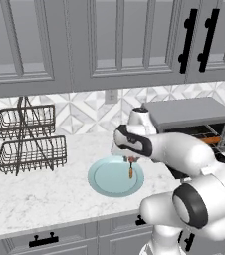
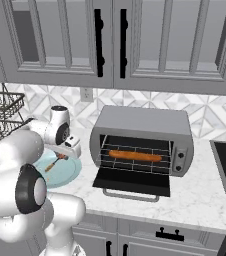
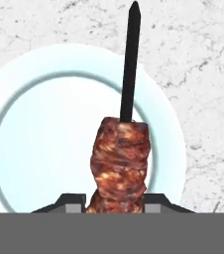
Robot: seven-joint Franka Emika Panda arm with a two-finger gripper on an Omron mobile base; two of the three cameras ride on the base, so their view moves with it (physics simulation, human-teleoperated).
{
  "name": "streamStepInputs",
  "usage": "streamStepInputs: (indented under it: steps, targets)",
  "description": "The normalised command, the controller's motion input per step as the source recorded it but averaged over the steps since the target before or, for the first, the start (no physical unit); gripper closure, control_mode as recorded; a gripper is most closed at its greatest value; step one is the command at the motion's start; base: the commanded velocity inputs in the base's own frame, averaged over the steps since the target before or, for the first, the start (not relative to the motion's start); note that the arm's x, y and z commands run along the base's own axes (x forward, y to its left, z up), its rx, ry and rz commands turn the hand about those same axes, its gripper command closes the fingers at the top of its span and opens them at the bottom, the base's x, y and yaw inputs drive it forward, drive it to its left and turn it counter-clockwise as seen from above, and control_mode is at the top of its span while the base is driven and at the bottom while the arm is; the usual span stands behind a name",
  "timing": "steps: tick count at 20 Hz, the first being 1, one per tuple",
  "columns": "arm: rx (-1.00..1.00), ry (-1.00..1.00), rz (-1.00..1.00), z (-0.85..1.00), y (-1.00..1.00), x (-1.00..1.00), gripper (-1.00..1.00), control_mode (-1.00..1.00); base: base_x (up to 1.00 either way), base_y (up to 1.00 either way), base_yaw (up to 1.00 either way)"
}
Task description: Pick up the kebab skewer and baguette bread, and place them inside the toaster oven. Close the toaster oven door and start by setting the timer.
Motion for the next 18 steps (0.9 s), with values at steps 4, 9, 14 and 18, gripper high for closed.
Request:
streamStepInputs:
  steps: [4,9,14,18]
  targets:
    - [0.03,-0.04,-0.09,0.42,0.00,-0.25,1.00,-1.00,0.00,0.00,0.00]
    - [0.06,-0.01,-0.13,0.51,0.00,-0.17,1.00,-1.00,0.00,0.00,0.00]
    - [0.08,0.00,-0.12,0.55,0.00,-0.20,1.00,-1.00,0.00,0.00,0.00]
    - [0.08,0.00,-0.10,0.49,-0.03,-0.26,1.00,-1.00,0.00,0.00,0.00]
